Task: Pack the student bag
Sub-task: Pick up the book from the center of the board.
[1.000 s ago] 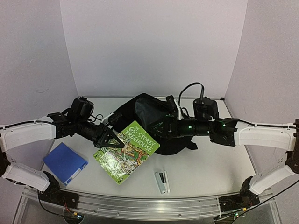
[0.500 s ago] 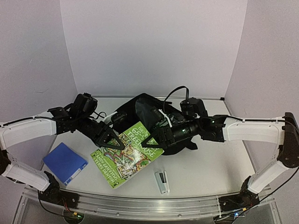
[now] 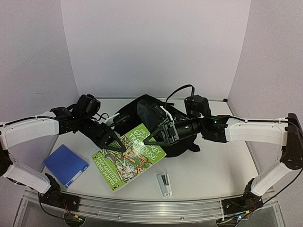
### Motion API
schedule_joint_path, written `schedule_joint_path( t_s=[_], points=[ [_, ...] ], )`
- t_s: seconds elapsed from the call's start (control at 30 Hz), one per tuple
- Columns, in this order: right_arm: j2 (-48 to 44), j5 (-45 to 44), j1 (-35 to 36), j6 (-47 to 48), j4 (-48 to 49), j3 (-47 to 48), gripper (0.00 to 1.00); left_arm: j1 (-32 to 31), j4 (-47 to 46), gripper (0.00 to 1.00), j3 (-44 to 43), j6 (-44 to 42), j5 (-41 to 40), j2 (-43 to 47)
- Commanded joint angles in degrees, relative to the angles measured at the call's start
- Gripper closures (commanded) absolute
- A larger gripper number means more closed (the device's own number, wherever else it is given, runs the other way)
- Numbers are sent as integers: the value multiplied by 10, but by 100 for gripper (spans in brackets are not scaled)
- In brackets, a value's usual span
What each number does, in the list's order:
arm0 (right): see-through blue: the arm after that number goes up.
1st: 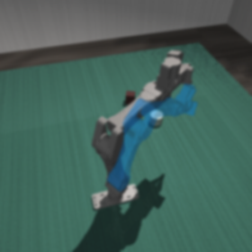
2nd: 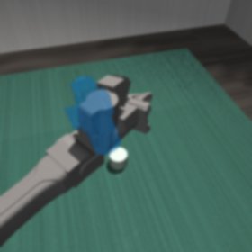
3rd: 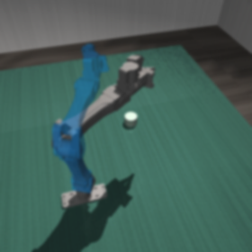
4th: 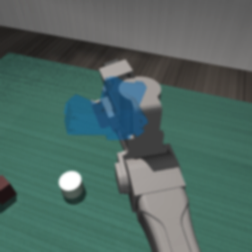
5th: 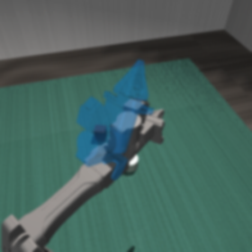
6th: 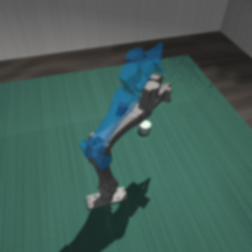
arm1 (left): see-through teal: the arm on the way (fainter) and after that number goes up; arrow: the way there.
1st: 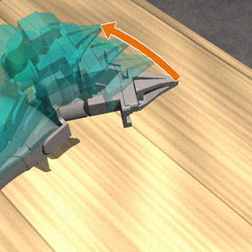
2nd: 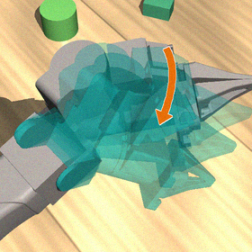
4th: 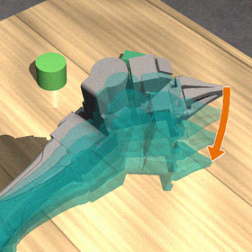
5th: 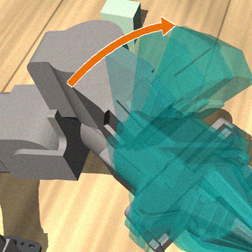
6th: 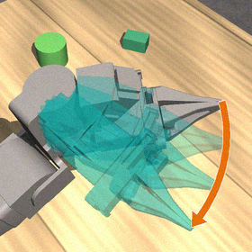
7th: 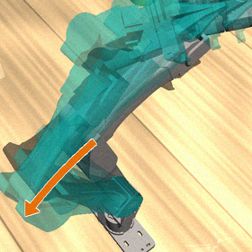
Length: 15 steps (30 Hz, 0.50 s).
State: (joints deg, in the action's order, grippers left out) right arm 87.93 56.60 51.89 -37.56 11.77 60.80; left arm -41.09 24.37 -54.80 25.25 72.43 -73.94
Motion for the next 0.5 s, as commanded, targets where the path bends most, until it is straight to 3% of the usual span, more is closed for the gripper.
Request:
schedule_joint_path(
  t_s=[0.0,0.2,0.27,0.33,0.47],
  points=[
    [0,-10,5,-22,83,7,100,-2,10,96,-41,-17,-5,3],
    [-23,-92,3,-29,83,1,100,-1,53,63,-61,-40,-122,-10],
    [-39,-124,-4,-32,82,-7,100,1,65,40,-67,-44,-180,-8],
    [-54,-160,-19,-35,79,-21,100,6,70,26,-69,-45,-223,-3],
    [-98,-214,-57,-41,66,-45,100,27,52,13,-67,-33,-278,13]
  ],
)
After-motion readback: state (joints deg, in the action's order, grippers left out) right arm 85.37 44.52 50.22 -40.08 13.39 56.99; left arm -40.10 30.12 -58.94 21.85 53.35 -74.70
